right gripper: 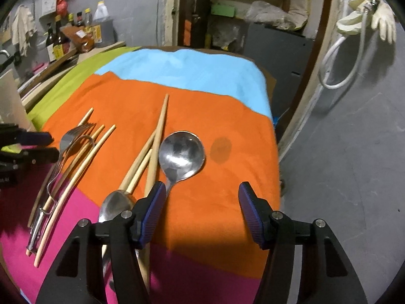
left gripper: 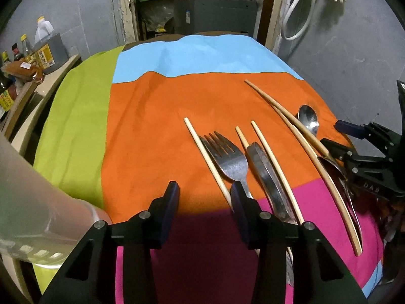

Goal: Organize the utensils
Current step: 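Grasp a wooden chopstick with the left tool while the right tool grasps a metal spoon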

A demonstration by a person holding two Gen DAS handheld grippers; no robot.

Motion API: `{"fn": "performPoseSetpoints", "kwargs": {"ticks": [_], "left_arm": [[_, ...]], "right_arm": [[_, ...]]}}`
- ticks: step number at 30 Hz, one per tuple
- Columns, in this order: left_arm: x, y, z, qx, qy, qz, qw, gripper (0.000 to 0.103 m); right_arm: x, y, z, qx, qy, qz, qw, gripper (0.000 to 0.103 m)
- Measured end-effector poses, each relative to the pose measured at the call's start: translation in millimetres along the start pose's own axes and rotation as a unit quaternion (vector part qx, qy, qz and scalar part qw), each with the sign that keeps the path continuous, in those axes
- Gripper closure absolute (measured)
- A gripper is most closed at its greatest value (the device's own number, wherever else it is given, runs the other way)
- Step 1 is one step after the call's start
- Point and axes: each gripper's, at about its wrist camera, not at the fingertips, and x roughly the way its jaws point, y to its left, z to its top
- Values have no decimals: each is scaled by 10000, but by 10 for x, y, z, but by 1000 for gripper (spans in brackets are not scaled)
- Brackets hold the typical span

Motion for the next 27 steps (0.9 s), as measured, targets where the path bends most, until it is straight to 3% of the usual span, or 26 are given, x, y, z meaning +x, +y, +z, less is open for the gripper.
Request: {"fn": "performPoseSetpoints", "kwargs": {"ticks": [7, 13, 19, 23, 27], "left_arm": [[80, 17, 87, -97, 127, -90, 9998, 72], [124, 98, 189, -384, 236, -226, 9987, 81], [119, 106, 195, -425, 267, -230, 9985, 84], [143, 95, 212, -443, 295, -215, 9984, 86], [143, 107, 212, -562, 312, -218, 9977, 98]], "right_arm": [[82, 52, 69, -123, 84, 121, 9998, 47], [203, 68, 157, 109, 155, 500, 9986, 47], [296, 2, 224, 464, 209, 397, 9979, 59], [316, 49, 237, 402, 244, 221, 9987, 59], [322, 50, 230, 369, 216, 238, 9988, 62]]}}
